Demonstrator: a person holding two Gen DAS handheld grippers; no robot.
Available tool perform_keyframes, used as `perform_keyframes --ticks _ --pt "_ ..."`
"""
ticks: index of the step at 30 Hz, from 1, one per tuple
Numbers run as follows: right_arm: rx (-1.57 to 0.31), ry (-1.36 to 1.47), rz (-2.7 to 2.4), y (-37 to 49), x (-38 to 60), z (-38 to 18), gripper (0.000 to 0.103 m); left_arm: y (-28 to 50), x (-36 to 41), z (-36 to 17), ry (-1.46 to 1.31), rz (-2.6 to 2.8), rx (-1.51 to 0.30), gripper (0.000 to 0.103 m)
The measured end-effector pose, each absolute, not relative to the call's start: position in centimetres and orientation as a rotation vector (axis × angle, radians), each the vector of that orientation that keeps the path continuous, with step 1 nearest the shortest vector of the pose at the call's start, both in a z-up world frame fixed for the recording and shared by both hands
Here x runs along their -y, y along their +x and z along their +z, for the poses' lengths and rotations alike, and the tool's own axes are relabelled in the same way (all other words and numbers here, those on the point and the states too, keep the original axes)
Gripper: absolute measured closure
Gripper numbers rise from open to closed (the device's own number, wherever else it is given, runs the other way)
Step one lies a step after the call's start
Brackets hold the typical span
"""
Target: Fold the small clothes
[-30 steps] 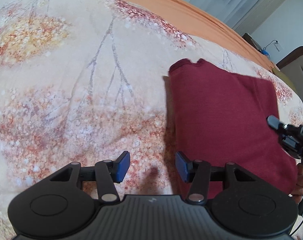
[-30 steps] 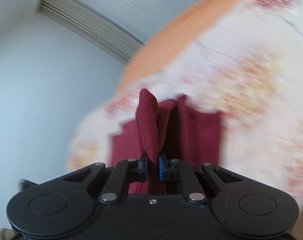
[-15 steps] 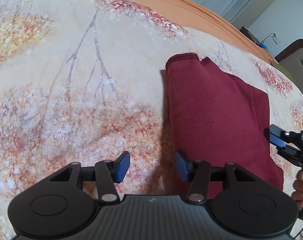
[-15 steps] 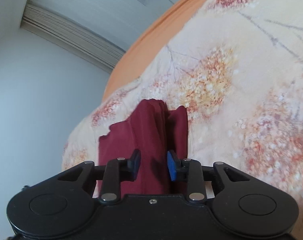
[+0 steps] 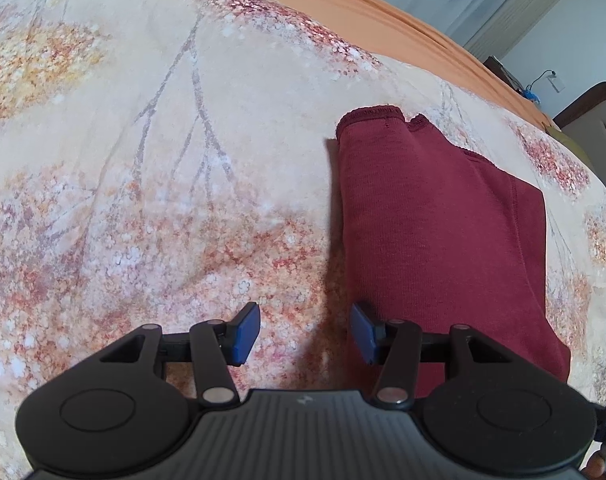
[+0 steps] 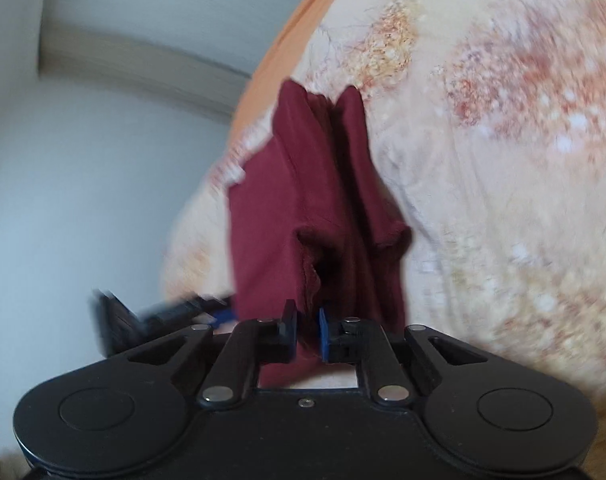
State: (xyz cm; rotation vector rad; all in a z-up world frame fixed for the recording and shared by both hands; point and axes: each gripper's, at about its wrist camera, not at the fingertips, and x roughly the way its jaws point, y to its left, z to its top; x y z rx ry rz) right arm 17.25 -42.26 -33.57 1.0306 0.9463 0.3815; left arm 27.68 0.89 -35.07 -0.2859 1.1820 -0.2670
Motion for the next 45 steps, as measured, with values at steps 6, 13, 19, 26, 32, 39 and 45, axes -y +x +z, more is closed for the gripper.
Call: perform_keyframes --ticks 6,13,19,26,32,39,45 --pt "-1.051 1.008 0.298 17.1 42.8 -35.4 0.094 27.7 -0.8 -35.0 -0.283 -0.265 -1.186 0.048" --pt "-1.049 0.775 0.307 17.8 41.4 -32.7 0.07 27.6 -0.8 -35.2 -0.277 -0.267 -1.198 0.047" --pt "-0.847 0.736 0.359 18.1 41.7 -28.9 0.069 27.6 -1.0 -35.1 -0.278 -0.263 -1.199 0.045" --pt "-0.93 0.702 0.413 20.5 39.9 -31.5 0.072 27.5 -1.0 -35.1 -0.278 -0.26 -1.2 0.045" --pt "-0.903 0.743 0.331 19.7 41.8 -31.3 0.07 27.3 -1.3 -35.2 -0.304 -0.261 -1.198 0.044" --pt "-0.787 0.835 0.395 29.6 41.4 -30.8 0.061 27.5 -1.0 -35.1 -0.289 -0.249 -1.2 0.043" --pt "-0.806 0.777 0.234 32.1 44.0 -32.3 0.056 27.3 -0.9 -34.4 -0.262 -0.267 -1.18 0.042"
